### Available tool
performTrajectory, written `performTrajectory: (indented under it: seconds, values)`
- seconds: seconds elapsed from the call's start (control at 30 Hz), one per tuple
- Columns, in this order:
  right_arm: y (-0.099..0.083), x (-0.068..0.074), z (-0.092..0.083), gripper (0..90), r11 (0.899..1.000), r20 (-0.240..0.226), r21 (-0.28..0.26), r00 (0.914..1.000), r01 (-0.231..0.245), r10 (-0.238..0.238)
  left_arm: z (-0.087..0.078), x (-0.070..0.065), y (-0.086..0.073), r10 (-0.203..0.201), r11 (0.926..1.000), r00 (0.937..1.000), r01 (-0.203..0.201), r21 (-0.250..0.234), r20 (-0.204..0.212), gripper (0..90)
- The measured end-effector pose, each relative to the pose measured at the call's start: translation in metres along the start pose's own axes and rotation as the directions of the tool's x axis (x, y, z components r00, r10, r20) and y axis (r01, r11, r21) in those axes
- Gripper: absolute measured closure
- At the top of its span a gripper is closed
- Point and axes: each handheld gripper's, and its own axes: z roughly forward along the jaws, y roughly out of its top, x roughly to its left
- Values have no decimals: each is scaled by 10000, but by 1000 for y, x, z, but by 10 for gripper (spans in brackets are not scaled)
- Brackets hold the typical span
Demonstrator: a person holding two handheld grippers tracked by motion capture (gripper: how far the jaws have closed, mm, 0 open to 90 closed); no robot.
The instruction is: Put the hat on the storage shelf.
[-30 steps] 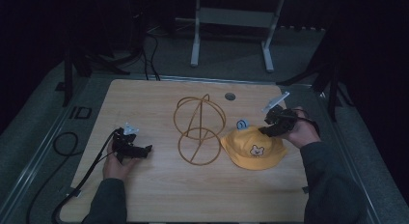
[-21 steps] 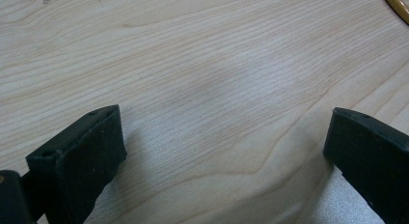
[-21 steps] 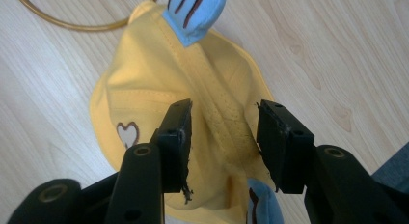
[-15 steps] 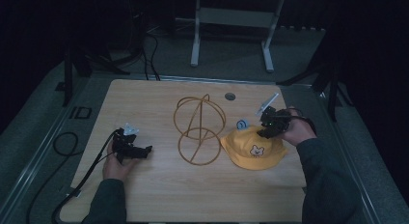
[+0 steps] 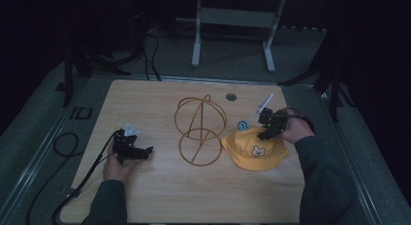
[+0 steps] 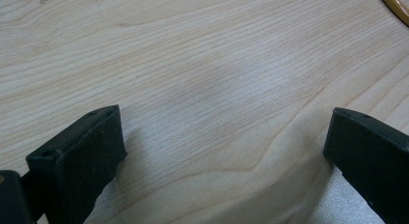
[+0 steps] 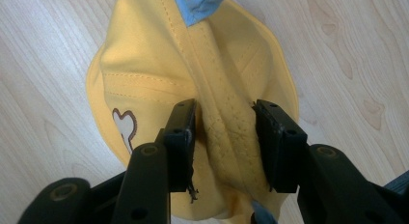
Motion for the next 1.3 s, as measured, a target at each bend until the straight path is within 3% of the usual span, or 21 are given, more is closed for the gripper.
performTrajectory:
  seconds: [0.17,0.33,0.83,1.3]
  values:
    - [1,0,2,715,9996,-184,158,9996,216,-213,0,0,0,5,10000,10000,-5,-2,2,6]
    - [0,1,-1,751,9989,-320,190,9986,427,-421,0,0,0,-1,10000,10000,1,-8,6,6]
    - [-9,2,-16,761,9987,-340,42,9982,503,-501,0,0,0,-21,10000,10000,21,-28,5,6]
    - [-13,7,-40,761,9969,-142,-428,9977,659,-666,0,0,0,-26,10000,10000,26,-26,8,6]
